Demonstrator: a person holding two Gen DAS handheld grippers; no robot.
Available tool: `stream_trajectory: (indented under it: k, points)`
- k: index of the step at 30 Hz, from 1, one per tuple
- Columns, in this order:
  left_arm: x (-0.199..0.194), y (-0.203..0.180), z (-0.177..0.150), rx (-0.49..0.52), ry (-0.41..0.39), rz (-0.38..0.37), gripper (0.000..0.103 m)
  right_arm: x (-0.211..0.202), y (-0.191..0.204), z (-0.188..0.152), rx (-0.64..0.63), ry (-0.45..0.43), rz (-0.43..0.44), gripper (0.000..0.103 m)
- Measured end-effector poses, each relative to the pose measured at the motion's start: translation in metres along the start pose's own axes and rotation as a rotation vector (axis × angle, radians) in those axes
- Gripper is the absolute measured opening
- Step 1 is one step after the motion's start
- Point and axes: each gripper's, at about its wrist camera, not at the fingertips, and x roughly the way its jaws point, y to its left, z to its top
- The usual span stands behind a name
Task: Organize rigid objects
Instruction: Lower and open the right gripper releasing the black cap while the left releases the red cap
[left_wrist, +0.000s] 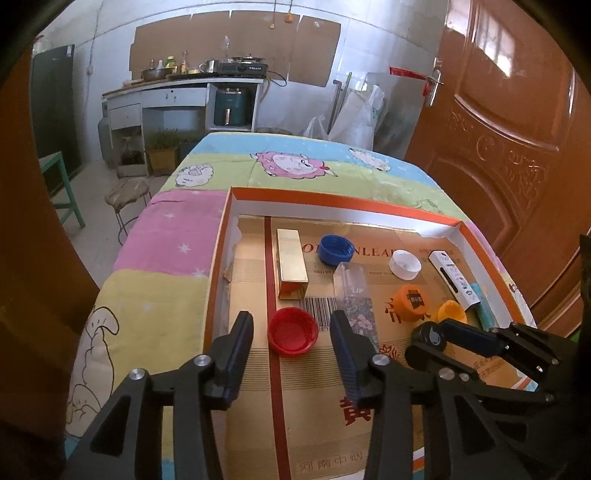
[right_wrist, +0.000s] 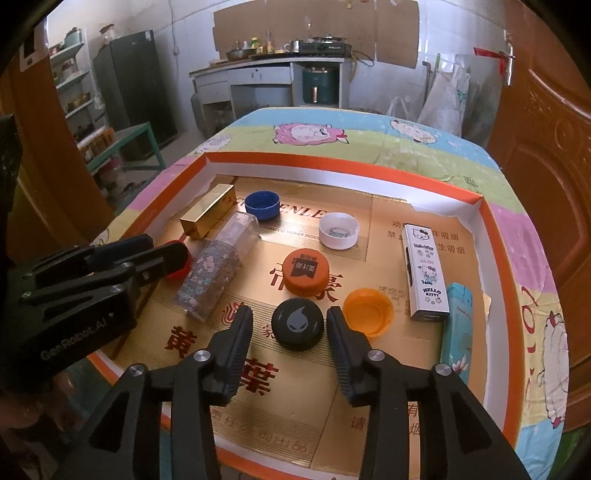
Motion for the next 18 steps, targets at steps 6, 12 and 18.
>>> stream_trajectory:
  k: [6,12,18]
  points:
    - [-0.006,0.001,0.0,-0.013,-0.013,0.0,0.044,-0.006,-0.002,0.001,0.01,-0.025,-0.002,0.043]
    - [-0.014,0.0,0.0,-0.023,-0.021,-0.007,0.044,-0.017,-0.005,-0.001,0.027,-0.042,-0.01,0.043]
    - [-0.027,-0.006,-0.003,-0.032,-0.038,-0.016,0.044,-0.036,-0.006,-0.006,0.053,-0.081,-0.019,0.043]
